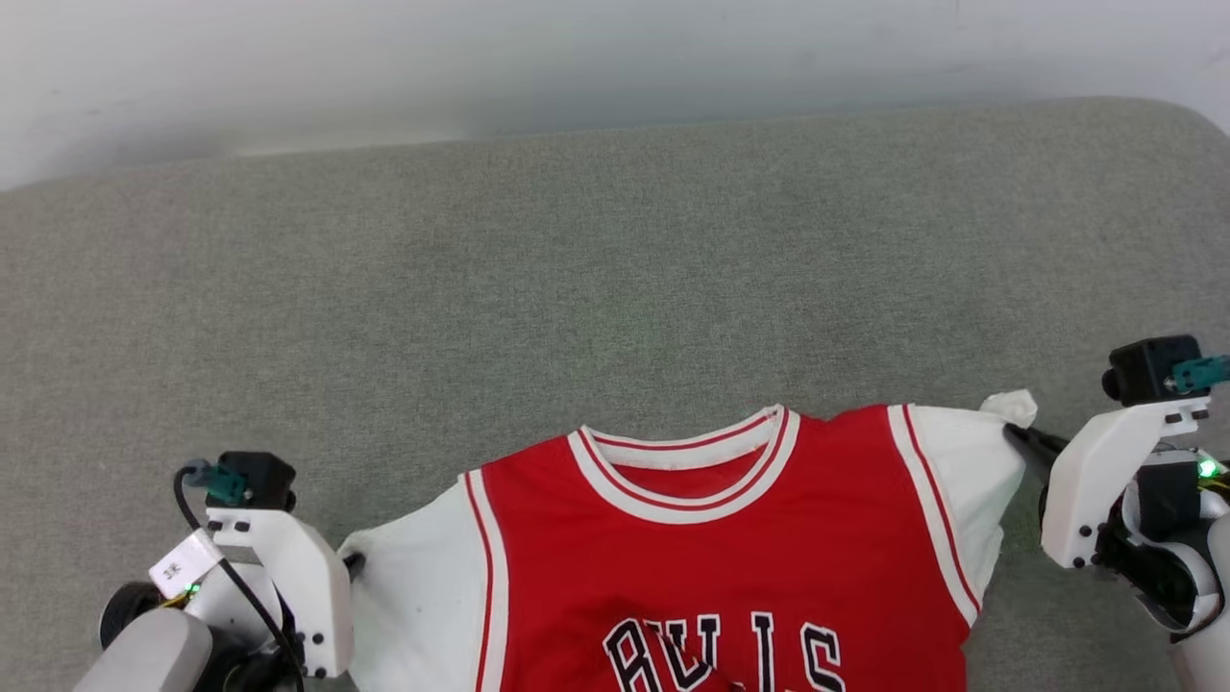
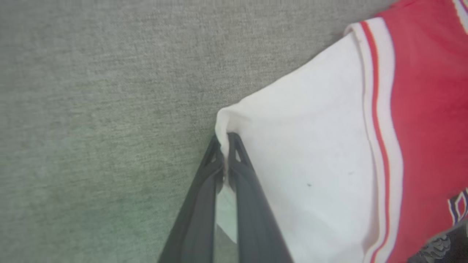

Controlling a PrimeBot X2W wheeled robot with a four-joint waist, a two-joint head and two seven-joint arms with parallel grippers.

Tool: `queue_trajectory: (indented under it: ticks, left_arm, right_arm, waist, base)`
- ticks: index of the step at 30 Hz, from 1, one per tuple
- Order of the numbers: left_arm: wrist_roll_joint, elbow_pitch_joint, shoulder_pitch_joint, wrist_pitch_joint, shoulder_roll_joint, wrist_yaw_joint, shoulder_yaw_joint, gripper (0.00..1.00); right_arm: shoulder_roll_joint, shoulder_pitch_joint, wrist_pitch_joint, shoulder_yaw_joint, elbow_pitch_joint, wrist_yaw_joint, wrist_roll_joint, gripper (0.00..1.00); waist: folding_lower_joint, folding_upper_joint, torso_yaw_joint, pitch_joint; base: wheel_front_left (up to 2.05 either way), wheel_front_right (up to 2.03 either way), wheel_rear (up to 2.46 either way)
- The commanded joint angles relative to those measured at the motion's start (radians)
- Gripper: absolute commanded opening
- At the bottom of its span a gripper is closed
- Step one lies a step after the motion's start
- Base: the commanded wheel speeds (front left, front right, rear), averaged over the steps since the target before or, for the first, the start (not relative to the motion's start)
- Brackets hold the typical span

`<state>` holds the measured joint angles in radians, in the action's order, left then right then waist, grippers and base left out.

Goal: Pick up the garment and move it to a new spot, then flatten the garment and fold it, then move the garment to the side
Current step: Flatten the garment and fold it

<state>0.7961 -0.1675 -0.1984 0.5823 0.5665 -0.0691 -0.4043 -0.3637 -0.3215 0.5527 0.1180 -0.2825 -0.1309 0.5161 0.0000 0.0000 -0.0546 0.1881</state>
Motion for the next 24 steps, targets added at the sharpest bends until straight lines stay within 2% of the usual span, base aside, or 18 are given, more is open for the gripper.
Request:
queue_trajectory:
  ticks: [1,8,13,19,24]
  left_arm:
    - [-0.011,0.003,-0.022,-0.021,-0.008,0.004,-0.001,0.00]
    - [-0.118,0.061,-0.139,-0.168,0.004,-0.041,0.043,0.00]
    - [-0.161,0.054,-0.268,-0.231,-0.020,-0.065,0.068,0.00]
    - [-0.190,-0.048,-0.453,-0.313,-0.064,-0.077,0.092,0.00]
    - [-0.209,-0.160,-0.641,-0.394,-0.113,-0.083,0.114,0.00]
  right_arm:
    - [-0.005,-0.007,-0.009,-0.010,0.002,0.000,-0.005,0.00]
    - [-0.008,-0.056,-0.062,-0.051,-0.012,0.000,-0.087,0.00]
    - [-0.010,-0.121,-0.089,-0.072,-0.024,0.000,-0.117,0.00]
    - [-0.012,-0.269,-0.122,-0.081,-0.067,0.000,-0.169,0.00]
    - [-0.007,-0.438,-0.162,-0.100,-0.131,0.001,-0.198,0.00]
  waist:
    - [0.0000,0.0000,0.007,-0.015]
    - [0.0000,0.0000,0.020,-0.077]
    - [0.0000,0.0000,0.022,-0.110]
    - [0.0000,0.0000,0.014,-0.112]
    - [0.0000,0.0000,0.011,-0.067]
  base:
    - [0.00,0.00,0.00]
    - [0.00,0.00,0.00]
    - [0.00,0.00,0.00]
    - [0.00,0.00,0.00]
    - [0.00,0.00,0.00]
